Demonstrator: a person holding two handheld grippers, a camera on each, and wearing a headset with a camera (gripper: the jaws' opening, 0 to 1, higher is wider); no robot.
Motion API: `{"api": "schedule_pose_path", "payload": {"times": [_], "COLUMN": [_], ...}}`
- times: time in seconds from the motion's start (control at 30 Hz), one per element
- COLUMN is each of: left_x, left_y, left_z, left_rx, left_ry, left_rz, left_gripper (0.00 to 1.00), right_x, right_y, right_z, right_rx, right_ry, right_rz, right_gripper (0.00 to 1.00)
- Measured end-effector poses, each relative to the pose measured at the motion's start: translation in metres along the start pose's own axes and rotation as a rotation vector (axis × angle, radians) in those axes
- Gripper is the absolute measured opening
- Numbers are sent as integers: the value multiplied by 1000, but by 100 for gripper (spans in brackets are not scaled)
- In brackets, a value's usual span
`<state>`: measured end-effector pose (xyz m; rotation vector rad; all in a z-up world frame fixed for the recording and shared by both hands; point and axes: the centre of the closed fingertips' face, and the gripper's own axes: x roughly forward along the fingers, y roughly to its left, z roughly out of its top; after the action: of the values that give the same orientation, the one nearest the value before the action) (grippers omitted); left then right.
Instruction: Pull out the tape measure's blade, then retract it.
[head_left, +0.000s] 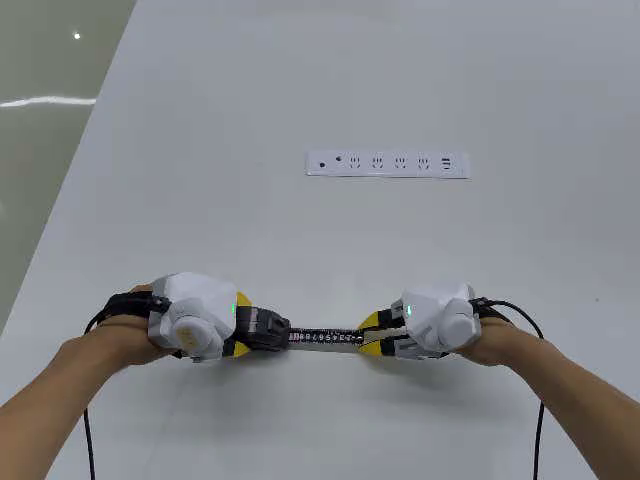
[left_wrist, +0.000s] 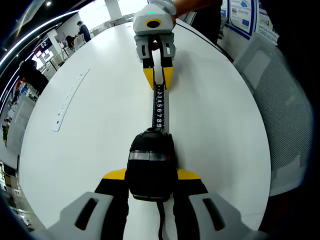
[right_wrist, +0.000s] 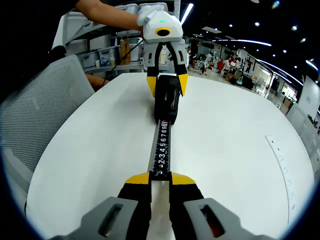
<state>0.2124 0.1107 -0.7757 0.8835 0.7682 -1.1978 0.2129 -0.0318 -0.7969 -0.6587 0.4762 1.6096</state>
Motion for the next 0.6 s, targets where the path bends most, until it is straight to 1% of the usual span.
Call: {"api": "schedule_pose_path", "payload": {"times": [0.6], "left_x": [-2], "left_y": [0], "left_z": [2], "left_rx": [1], "left_ry": [0], "left_rz": [0], "left_gripper": [29], "right_x": [-6], "right_y": [0], "right_z": [-4], "right_rx": [2], "right_ry": [6], "right_rz": [0], "right_gripper": [11]}}
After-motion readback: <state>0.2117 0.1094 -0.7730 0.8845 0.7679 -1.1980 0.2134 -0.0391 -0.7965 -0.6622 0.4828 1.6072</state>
